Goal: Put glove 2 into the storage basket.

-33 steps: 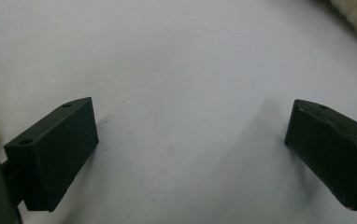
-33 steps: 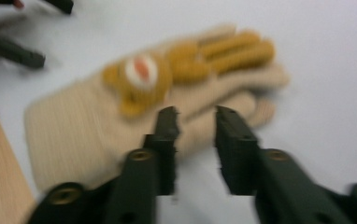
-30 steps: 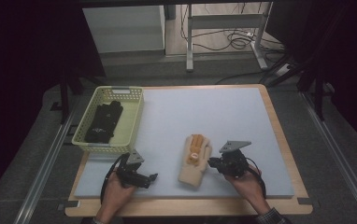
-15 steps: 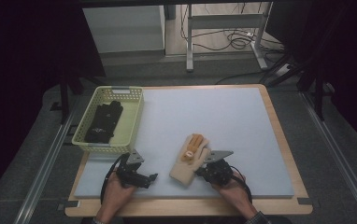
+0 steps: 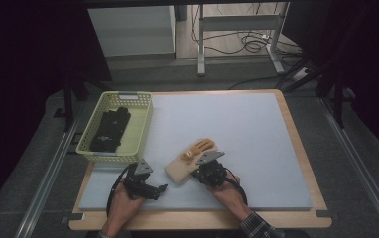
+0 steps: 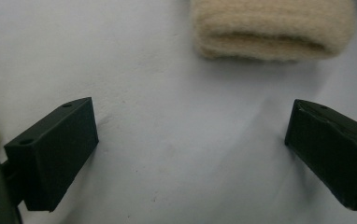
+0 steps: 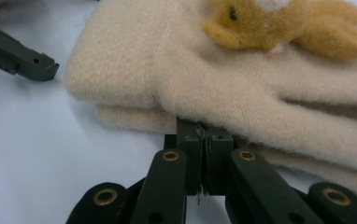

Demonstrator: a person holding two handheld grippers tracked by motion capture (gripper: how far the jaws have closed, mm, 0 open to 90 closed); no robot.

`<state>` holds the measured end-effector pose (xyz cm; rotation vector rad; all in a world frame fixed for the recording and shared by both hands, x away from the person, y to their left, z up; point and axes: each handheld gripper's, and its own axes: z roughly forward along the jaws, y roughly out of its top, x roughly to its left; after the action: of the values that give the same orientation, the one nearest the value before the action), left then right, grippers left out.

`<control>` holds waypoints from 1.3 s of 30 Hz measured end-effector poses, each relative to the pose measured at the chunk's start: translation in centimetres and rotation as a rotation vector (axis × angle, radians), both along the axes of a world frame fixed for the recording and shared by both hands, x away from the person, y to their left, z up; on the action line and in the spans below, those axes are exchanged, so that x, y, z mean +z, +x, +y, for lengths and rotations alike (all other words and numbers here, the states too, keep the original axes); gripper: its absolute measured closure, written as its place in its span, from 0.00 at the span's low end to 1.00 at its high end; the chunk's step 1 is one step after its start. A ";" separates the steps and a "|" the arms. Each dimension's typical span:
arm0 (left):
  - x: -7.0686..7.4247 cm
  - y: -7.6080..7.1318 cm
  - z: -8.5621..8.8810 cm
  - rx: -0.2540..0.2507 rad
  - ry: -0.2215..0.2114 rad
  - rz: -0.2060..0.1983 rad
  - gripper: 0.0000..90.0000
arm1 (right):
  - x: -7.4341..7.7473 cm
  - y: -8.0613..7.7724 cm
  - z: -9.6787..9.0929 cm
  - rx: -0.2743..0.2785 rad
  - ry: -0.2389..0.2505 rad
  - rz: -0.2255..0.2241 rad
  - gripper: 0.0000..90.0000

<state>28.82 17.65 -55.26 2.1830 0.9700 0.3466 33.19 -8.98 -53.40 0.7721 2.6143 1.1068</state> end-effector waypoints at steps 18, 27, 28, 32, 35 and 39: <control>0.0 0.0 -0.1 0.003 0.007 0.002 0.02 | 2.5 0.4 -6.6 -0.100 -0.025 -0.054 0.69; 0.0 0.1 0.0 0.004 0.001 0.006 0.02 | 2.0 0.8 -13.7 -0.275 -0.011 -0.062 0.56; 0.0 0.1 0.0 0.004 0.000 0.006 0.02 | 1.9 0.8 -14.4 -0.292 -0.009 -0.061 0.54; 0.0 0.1 0.0 0.004 0.000 0.007 0.02 | 1.3 0.8 -16.3 -0.341 -0.008 -0.064 0.45; 0.0 0.1 0.0 0.003 0.000 0.008 0.02 | 0.6 0.7 -17.0 -0.353 -0.032 -0.071 0.37; 0.0 0.1 0.0 0.003 0.000 0.007 0.02 | 0.4 0.7 -17.2 -0.344 -0.019 -0.074 0.29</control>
<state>28.90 17.66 -55.25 2.1848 0.9773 0.3406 33.86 -26.14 -53.05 1.1015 2.3117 0.9872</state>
